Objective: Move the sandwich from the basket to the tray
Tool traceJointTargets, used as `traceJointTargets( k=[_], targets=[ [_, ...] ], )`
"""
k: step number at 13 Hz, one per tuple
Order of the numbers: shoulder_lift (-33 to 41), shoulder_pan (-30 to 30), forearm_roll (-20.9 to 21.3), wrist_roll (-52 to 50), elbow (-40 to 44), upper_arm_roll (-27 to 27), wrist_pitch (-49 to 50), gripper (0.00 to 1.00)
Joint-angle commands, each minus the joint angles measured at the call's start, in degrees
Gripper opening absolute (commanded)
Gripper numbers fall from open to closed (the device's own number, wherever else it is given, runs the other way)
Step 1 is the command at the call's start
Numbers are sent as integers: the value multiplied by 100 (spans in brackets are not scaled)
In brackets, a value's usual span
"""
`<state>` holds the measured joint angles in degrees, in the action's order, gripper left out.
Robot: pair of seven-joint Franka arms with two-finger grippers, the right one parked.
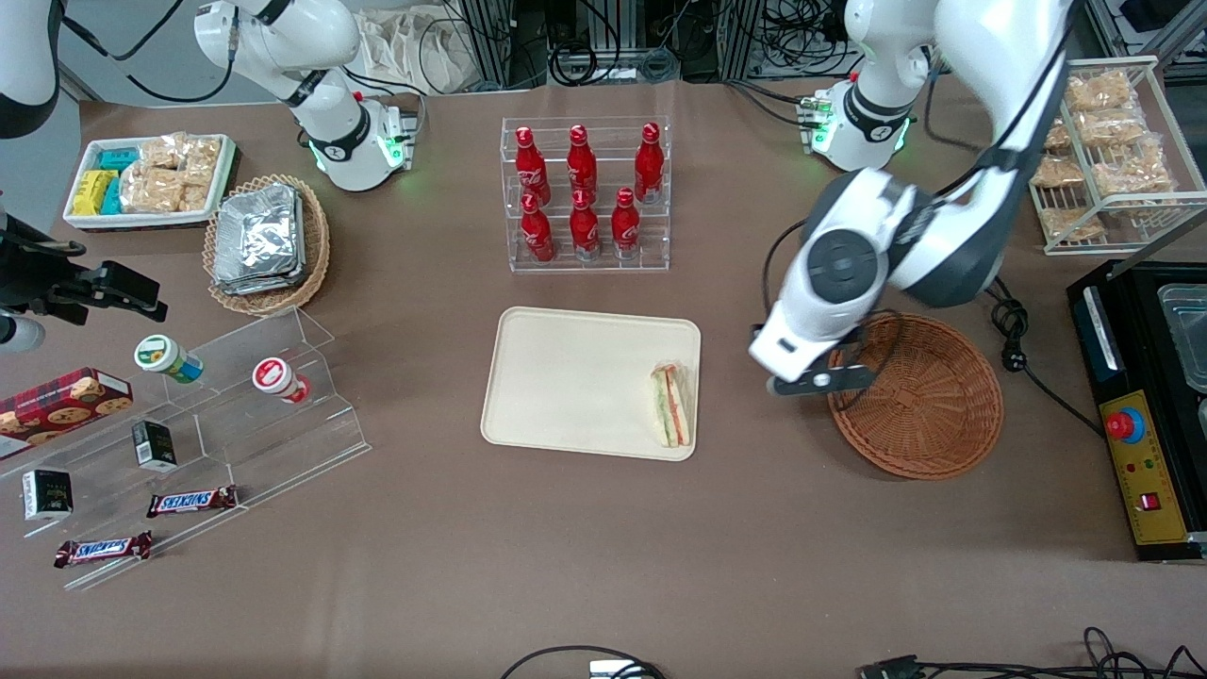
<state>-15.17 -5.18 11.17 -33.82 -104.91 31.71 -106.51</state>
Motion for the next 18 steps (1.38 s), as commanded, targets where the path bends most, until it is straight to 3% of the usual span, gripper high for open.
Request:
traceJointTargets(
  k=[1, 5, 10, 13, 16, 18],
  targets=[
    [724, -684, -273, 446, -241, 55, 409, 100],
    [691, -1519, -282, 552, 786, 29, 938, 100],
    [699, -2197, -370, 1457, 946, 37, 982, 100],
    [734, -2163, -615, 1466, 1068, 64, 1228, 100],
    [795, -2137, -860, 2394, 1070, -41, 1300, 100],
    [1165, -1036, -994, 2460, 903, -1073, 1360, 100]
  ],
)
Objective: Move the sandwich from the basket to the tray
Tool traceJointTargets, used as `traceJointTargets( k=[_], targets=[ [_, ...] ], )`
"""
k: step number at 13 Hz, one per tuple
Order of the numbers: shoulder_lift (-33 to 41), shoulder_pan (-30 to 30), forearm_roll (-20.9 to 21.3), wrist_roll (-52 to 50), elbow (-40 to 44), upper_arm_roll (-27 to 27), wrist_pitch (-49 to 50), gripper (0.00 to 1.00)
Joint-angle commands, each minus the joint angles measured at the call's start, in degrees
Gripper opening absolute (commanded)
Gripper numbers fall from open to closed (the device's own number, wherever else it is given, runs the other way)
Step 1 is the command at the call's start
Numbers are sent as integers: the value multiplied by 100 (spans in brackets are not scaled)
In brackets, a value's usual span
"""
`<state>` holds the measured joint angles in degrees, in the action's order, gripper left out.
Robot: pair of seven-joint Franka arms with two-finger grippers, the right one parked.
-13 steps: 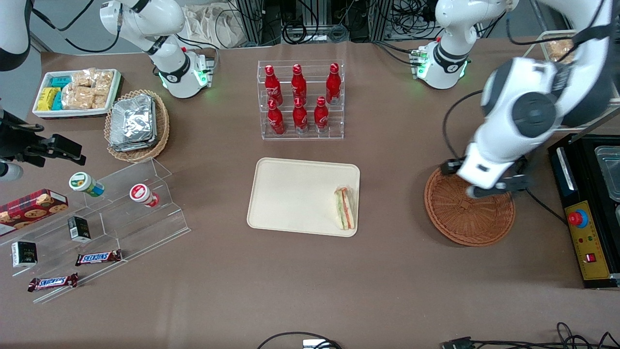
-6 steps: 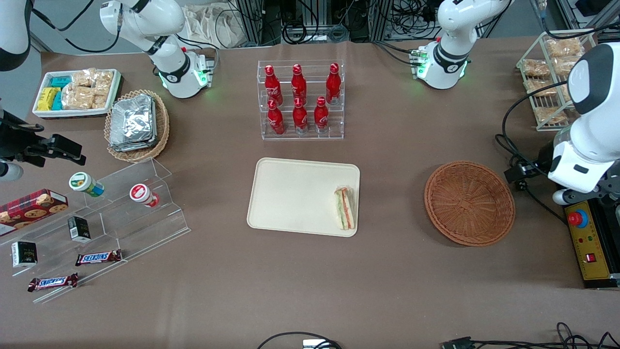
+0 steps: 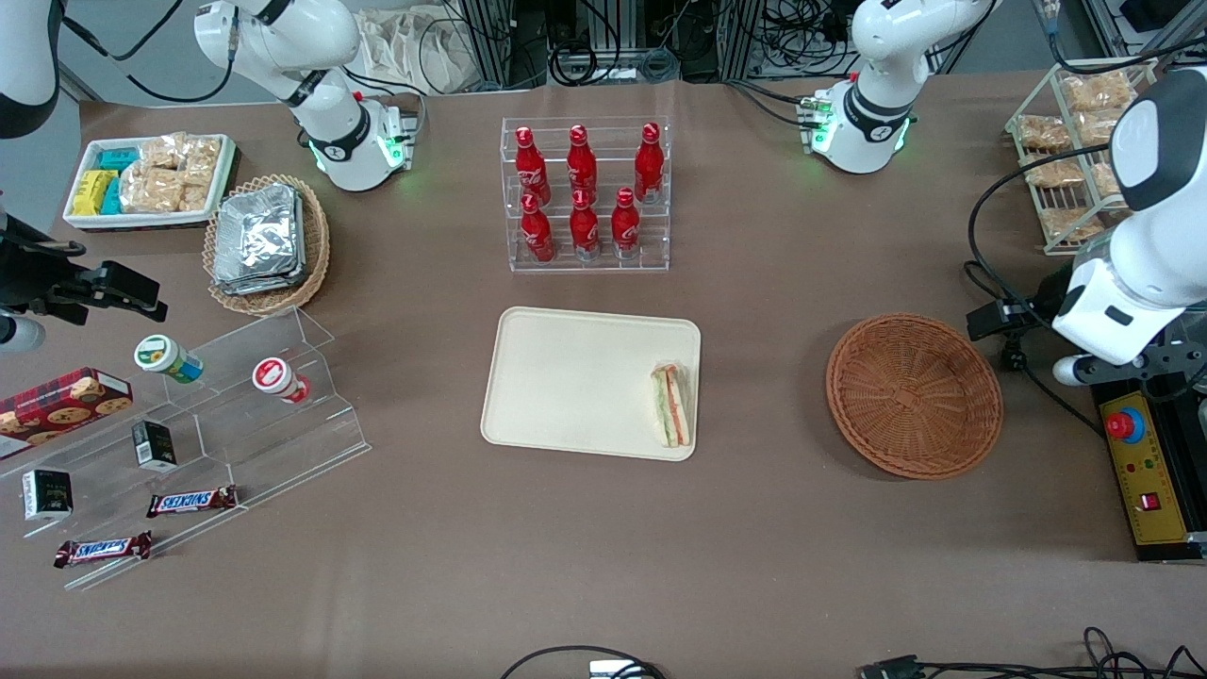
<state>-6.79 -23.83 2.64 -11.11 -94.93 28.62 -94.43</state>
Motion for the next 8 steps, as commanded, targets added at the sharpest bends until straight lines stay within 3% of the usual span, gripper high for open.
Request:
traceJointTargets(
  k=[1, 3, 8],
  targets=[
    [345, 1297, -193, 232, -96, -1344, 153, 100],
    [363, 1845, -185, 258, -87, -1858, 144, 100],
    [-287, 1776, -274, -155, 1028, -1878, 908, 100]
  ],
)
